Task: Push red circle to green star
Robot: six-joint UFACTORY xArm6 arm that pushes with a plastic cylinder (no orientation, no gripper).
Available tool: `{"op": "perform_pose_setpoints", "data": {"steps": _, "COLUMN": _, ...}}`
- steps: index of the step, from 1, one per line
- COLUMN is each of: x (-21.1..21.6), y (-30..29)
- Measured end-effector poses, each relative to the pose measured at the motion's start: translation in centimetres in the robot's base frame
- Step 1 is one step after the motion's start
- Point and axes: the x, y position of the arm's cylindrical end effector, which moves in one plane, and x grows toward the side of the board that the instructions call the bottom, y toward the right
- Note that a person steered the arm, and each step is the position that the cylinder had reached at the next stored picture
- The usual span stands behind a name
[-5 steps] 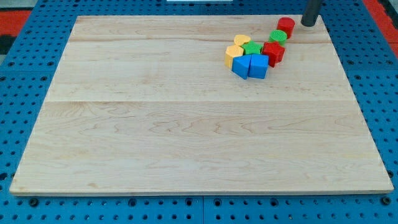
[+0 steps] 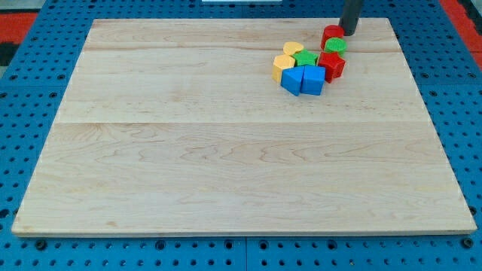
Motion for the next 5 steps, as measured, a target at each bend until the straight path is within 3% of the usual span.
{"op": "perform_pose_setpoints", "data": {"steps": 5, "x": 2.1, "y": -3.3}}
